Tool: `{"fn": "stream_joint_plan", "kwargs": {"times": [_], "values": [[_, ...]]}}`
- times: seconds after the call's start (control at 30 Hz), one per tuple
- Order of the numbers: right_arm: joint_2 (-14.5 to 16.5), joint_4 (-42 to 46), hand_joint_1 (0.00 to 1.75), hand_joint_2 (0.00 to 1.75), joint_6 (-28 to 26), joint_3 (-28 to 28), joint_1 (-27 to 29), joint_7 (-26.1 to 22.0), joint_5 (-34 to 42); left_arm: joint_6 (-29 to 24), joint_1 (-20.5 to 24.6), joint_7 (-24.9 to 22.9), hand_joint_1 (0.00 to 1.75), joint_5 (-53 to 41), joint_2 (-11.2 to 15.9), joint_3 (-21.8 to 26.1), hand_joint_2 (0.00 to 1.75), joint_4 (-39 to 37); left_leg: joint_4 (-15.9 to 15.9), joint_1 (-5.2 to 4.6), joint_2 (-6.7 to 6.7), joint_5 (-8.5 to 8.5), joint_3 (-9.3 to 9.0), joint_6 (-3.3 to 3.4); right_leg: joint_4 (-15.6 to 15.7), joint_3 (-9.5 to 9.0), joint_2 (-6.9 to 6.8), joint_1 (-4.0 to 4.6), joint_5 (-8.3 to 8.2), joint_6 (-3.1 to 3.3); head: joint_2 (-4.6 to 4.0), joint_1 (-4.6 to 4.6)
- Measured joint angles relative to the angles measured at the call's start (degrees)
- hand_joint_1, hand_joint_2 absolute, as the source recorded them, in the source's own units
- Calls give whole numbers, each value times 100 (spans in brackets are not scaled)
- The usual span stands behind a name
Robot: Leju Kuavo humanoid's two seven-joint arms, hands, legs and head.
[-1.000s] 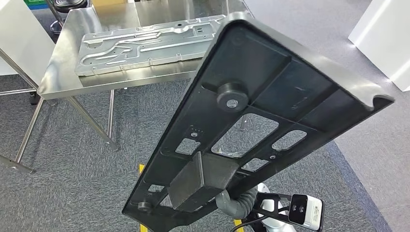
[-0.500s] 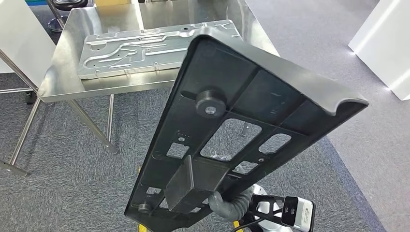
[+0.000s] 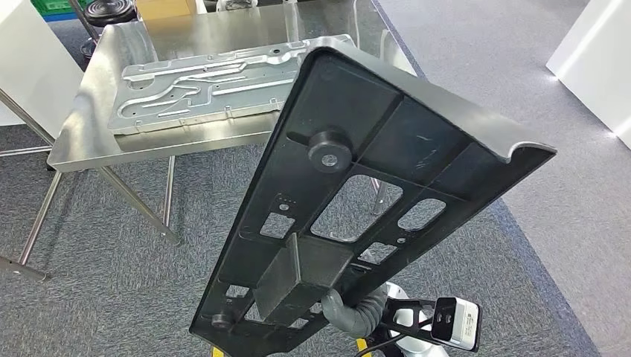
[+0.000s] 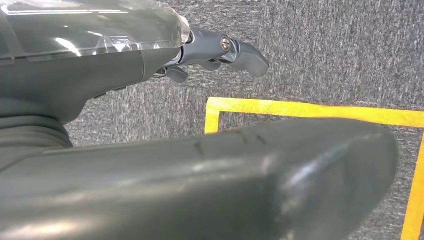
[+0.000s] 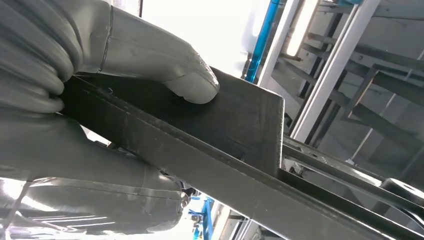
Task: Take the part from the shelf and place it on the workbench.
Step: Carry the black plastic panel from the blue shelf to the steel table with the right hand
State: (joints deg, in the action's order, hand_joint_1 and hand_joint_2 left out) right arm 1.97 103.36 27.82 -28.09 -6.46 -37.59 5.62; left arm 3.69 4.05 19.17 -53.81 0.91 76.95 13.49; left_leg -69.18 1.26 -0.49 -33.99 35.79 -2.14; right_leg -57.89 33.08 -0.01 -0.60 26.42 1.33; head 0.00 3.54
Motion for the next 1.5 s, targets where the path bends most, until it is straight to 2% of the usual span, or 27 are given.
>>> {"fn": "stream_joint_plan", "kwargs": {"times": [0.03,0.07,0.1,0.17,0.23,0.3,0.37,0.43,0.53,0.57,0.6,0.67,0.73,0.77,0.87,0.93,0.97,1.03,1.07,1.1,1.13,1.2,1.23,1.3,1.4,1.47,1.5], "values": [[2,-2,175,175,0,0,3,0,0,-1,-7,0,0,0,0,1,0,0,-353,0,3,-103,215,-5,0,-20,-4,12,21,13,0,0],[2,-3,175,175,1,0,7,0,-1,-2,-17,0,0,0,-1,1,0,0,-535,-1,3,-88,362,1,-1,-47,-3,26,45,21,0,0],[2,-4,175,175,0,0,9,0,-1,-2,-25,0,0,0,-2,1,0,0,-472,-3,4,52,391,18,-1,-83,0,39,72,24,0,0],[5,-4,175,175,1,0,11,0,-2,-2,-32,-1,0,0,1,1,0,1,250,-25,10,569,155,94,1,-181,4,62,140,19,0,0],[12,-4,175,175,0,1,10,0,-1,-1,-27,-2,0,-1,14,1,0,2,912,-75,26,864,-112,176,-4,-242,5,86,200,-18,0,0],[15,-4,175,175,0,2,11,0,-2,-1,-26,-2,0,-1,25,1,0,2,1055,-116,31,855,-174,221,-1,-248,7,88,231,-77,0,0],[16,4,175,175,0,3,13,0,-3,-1,-32,0,0,-1,29,1,0,2,1109,-100,23,858,-206,262,-8,-264,6,84,266,-146,0,-1],[17,20,175,175,2,4,11,0,-5,2,-30,2,0,-2,30,1,0,2,1182,-64,23,856,-276,319,-293,-149,7,83,430,-209,0,-1],[15,26,175,175,12,5,36,0,-15,4,-25,4,0,-6,30,1,0,2,1201,-58,23,796,-352,368,-1395,492,7,39,835,-268,0,-1],[15,24,175,175,20,5,49,0,-21,5,-27,4,0,-9,29,1,0,2,1200,-58,20,767,-384,366,-1625,671,6,22,837,-284,0,-1],[15,22,175,175,28,5,57,0,-26,5,-30,4,0,-12,28,1,0,2,1199,-57,15,734,-425,358,-1630,741,5,6,715,-295,0,-1],[15,20,175,175,46,4,59,0,-32,5,-31,4,0,-15,27,1,0,2,1198,-54,3,655,-540,329,-1000,543,2,-19,204,-293,0,-1],[16,17,175,175,57,5,58,0,-34,5,-23,4,0,-15,27,1,0,2,1190,-73,-6,566,-621,273,-304,248,4,-13,-111,-258,0,-1],[16,17,175,175,62,5,58,0,-35,5,-18,3,0,-15,27,1,0,2,1189,-82,-6,530,-638,239,-130,172,9,-3,-141,-230,0,-1],[21,20,175,175,65,8,60,0,-39,5,4,4,0,-15,28,1,0,2,1205,-68,4,461,-686,137,-35,108,27,14,-71,-124,0,-1],[35,25,175,175,70,11,52,0,-39,5,17,6,0,-15,31,1,0,2,961,-51,13,313,-621,79,25,12,17,-3,-44,-48,0,1],[46,26,175,175,73,12,50,0,-39,5,20,7,0,-15,34,1,0,2,658,-43,16,178,-471,56,44,-36,8,-10,-23,-21,0,1],[61,21,175,175,80,13,48,0,-39,5,15,5,0,-8,39,1,0,2,-149,-41,18,-98,13,20,50,-98,2,-4,37,6,0,2],[63,18,175,175,82,13,51,0,-39,5,7,2,0,-4,39,1,0,1,-424,-40,18,-122,223,11,49,-130,5,-1,71,8,0,2],[63,15,175,175,84,13,52,0,-38,5,-1,-1,0,-1,39,1,0,1,-486,-39,18,-17,338,10,49,-176,9,1,109,5,0,2],[64,14,175,175,86,13,53,0,-36,4,-6,-3,0,1,39,2,0,1,-309,-39,18,205,334,18,49,-235,13,2,152,-2,0,2],[74,12,175,175,93,13,52,0,-31,2,-10,-5,0,3,43,6,0,2,466,-49,20,743,77,59,52,-371,16,4,252,-32,0,2],[83,9,175,175,98,13,50,0,-28,0,-8,-6,0,5,44,10,0,2,798,-65,20,894,-56,92,54,-419,20,10,298,-60,0,2],[103,3,175,175,102,13,47,0,-27,-2,-9,-9,0,8,47,24,0,1,1083,-100,17,935,-175,158,60,-466,27,19,343,-126,0,1],[111,0,175,175,101,15,44,0,-32,-2,-13,-11,0,9,48,51,0,2,1162,-83,5,900,-251,261,-53,-471,28,19,359,-227,0,0],[111,0,175,175,101,15,36,0,-38,-2,-5,-11,0,8,47,67,0,2,1199,-66,3,872,-339,326,-470,-257,27,9,565,-275,0,0],[111,-1,175,175,102,15,37,0,-39,-1,0,-11,0,7,47,74,0,2,1202,-69,4,849,-363,350,-826,-43,27,4,725,-295,0,0]]}}
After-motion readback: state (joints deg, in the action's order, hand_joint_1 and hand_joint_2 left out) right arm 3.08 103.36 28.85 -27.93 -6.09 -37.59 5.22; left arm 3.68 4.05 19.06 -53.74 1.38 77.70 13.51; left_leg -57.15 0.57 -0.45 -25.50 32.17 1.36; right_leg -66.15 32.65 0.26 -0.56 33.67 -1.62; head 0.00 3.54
